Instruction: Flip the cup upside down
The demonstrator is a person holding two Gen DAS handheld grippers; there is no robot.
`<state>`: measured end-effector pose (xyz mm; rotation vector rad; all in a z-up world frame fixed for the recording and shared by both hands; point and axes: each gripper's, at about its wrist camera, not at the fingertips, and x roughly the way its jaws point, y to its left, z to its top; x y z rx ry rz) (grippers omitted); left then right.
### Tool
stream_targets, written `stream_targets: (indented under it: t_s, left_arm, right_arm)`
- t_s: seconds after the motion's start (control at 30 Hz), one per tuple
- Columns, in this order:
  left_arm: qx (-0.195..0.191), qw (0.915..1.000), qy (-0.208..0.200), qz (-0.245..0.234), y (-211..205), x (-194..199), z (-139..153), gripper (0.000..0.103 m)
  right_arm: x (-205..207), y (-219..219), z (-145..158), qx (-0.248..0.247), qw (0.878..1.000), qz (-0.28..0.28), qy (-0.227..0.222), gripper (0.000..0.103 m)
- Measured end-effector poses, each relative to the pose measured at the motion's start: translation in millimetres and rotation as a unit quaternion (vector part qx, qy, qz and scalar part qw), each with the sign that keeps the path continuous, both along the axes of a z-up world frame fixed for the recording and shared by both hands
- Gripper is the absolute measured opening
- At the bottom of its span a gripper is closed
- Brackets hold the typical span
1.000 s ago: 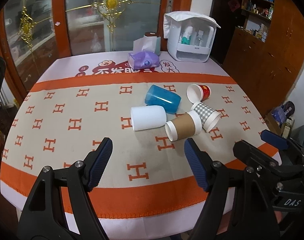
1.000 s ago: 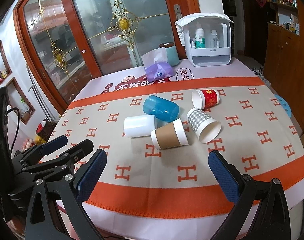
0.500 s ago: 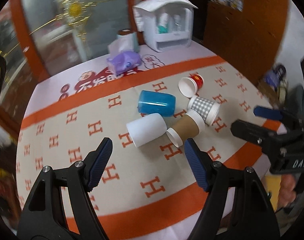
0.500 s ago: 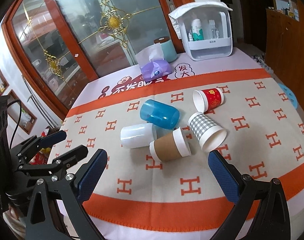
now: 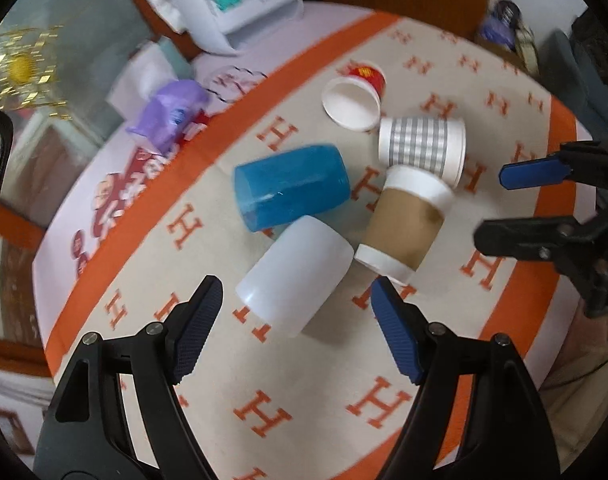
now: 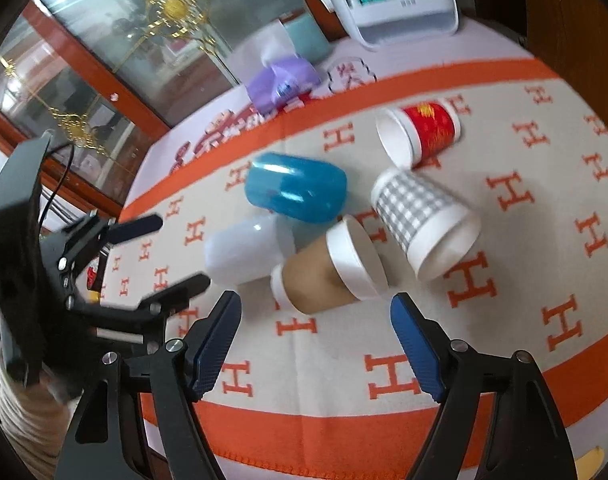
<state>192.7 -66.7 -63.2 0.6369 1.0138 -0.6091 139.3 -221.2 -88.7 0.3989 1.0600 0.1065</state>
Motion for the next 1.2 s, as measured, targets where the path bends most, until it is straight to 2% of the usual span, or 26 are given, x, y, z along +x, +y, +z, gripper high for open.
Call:
stream_targets:
  t_s: [0.2, 0.43, 0.7, 0.77, 0.97, 1.2]
  left_arm:
    - [0.042, 0.9965, 0.036, -0.063, -14.0, 25.1, -41.4, 0.074]
    - [0.089, 0.9894, 0.079, -0.083, -27.3, 47.4, -86.4, 0.074]
    - [0.071, 0.9903, 0.090, -0.079, -27.4, 61.7, -93.1, 0.073]
    - [0.066, 0.9915, 0.092, -0.064, -26.1, 64.4, -92.8, 0.073]
    - [0.054, 0.9919, 0.112, 0.026, -18.4, 69.8, -87.2, 0.069]
    - [0.037, 0.9877, 0.114, 0.101, -5.1, 44.3, -60.8, 0.068]
  right_arm:
    - [3.6, -4.1, -46.3, 0.010, 0.999, 0.005, 0.041, 0.079]
    - [5.3, -2.8, -85.2, 0.026, 0.997, 0.007, 0.076, 0.079]
    - [11.2, -0.4, -101.4, 0.031, 0.995, 0.007, 0.090, 0.079]
    - [9.6, -0.3, -102.1, 0.033, 0.995, 0.005, 0.091, 0.079]
    - [1.5, -5.6, -95.8, 0.039, 0.995, 0.001, 0.091, 0.079]
    - [-14.2, -13.0, -77.7, 0.046, 0.996, -0.006, 0.081, 0.079]
